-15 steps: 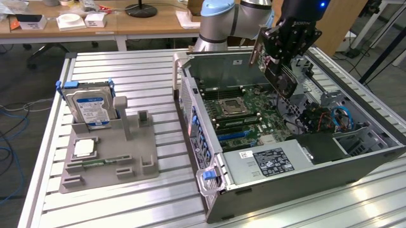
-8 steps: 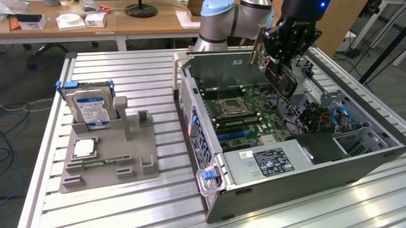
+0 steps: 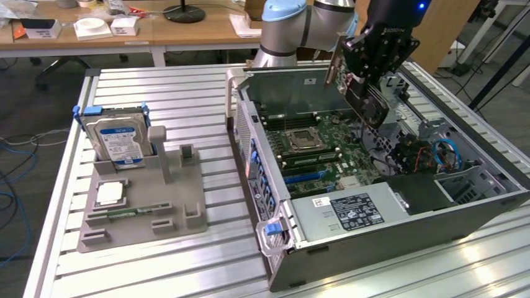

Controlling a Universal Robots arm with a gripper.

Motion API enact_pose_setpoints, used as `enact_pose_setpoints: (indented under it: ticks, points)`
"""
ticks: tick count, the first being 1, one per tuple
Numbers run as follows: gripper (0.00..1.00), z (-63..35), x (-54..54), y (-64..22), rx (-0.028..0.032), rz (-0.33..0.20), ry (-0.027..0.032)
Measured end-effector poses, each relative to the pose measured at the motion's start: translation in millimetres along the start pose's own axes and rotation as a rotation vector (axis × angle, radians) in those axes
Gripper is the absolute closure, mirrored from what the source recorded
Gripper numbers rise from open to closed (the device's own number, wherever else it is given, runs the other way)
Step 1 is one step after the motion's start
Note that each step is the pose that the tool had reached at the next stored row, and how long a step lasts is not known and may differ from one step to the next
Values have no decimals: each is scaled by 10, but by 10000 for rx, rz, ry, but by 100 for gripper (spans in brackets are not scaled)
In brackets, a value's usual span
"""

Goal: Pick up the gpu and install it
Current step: 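Insert the gpu into the slot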

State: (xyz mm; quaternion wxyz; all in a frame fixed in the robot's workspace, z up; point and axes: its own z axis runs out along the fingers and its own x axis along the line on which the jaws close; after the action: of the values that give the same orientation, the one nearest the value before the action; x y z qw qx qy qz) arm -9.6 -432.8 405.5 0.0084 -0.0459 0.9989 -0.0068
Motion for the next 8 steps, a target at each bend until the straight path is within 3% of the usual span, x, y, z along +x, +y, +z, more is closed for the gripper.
enact_pose_setpoints:
  ticks: [8]
  points:
    - [74,0,0,0,-2,-99,-2]
